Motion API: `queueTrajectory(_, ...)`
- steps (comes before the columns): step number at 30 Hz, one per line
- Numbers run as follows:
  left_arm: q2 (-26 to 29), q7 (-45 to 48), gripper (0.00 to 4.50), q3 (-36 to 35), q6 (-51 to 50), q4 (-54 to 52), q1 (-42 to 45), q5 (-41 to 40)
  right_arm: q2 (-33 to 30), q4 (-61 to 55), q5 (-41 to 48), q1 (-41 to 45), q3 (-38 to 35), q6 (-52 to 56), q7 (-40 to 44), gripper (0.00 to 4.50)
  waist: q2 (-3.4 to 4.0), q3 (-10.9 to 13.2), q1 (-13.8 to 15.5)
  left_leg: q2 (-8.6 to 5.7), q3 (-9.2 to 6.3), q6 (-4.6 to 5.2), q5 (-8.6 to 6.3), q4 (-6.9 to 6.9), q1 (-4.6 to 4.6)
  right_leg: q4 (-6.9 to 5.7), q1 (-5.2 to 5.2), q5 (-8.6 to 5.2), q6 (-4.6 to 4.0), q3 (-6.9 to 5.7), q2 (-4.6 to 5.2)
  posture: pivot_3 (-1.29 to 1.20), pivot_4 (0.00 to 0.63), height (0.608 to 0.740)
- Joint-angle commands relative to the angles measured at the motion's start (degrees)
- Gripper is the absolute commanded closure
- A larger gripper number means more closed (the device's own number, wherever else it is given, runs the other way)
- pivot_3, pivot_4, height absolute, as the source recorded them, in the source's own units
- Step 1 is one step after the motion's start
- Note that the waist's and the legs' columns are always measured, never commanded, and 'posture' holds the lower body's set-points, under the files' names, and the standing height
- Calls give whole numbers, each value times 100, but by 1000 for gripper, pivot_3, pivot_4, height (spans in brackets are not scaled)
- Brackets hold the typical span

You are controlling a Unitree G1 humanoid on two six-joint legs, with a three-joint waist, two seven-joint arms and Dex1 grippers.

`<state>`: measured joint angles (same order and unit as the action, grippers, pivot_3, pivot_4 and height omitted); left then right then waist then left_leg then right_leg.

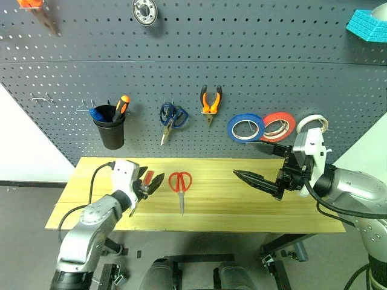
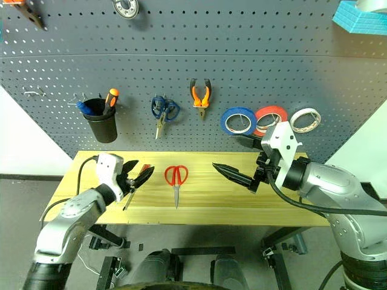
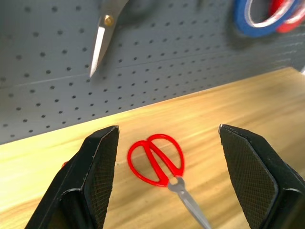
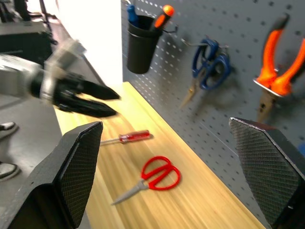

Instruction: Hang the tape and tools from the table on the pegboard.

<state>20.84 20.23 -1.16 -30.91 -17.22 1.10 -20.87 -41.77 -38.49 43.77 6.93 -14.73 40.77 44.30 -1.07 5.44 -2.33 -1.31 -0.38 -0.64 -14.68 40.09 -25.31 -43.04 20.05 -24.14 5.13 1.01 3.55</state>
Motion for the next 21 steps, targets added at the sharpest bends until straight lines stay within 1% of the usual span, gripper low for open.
queueTrajectory(1,-207,-585,991,347,-234,331,304,605,-122,-282,221,-31,-190,-25,-65,37,-1,1,-19,0,0,1,-1,0,-2,1,-4,0,0,0,0,-139,49,680)
queueTrajectory(3,-399,-781,991,451,-411,540,406,735,-134,-341,242,-74,-182,-17,-140,37,-5,2,-44,0,2,5,-3,-2,-5,3,-2,0,0,2,0,-144,52,680)
queueTrajectory(5,-660,-1179,991,390,-608,723,464,899,-136,-404,259,-127,-149,-21,-211,37,-4,2,-48,0,2,7,-4,-3,-6,7,-2,0,0,2,-1,-148,52,680)
queueTrajectory(8,-915,-1526,991,320,-879,821,504,1031,-122,-479,279,-174,-86,-32,-311,37,-6,3,-37,0,2,7,-4,-3,-6,8,-3,0,1,1,0,-147,48,680)
queueTrajectory(11,-1361,-1979,991,208,-1223,1146,685,1074,-67,-516,266,-183,12,-63,-404,37,-8,3,-24,0,2,7,-4,-1,-5,8,-5,1,2,1,0,-145,45,680)
queueTrajectory(16,-1905,-2303,991,189,-1423,2006,1195,1169,-9,-561,281,-92,145,-71,-589,37,-16,2,-19,-1,1,7,-4,3,-5,10,-8,4,7,-1,0,-157,47,680)
queueTrajectory(21,-2280,-2449,991,260,-1546,2497,1452,1270,-19,-677,359,-116,191,-22,-776,37,-18,3,-48,-1,2,7,-5,1,-7,14,-7,4,8,0,-1,-171,52,680)
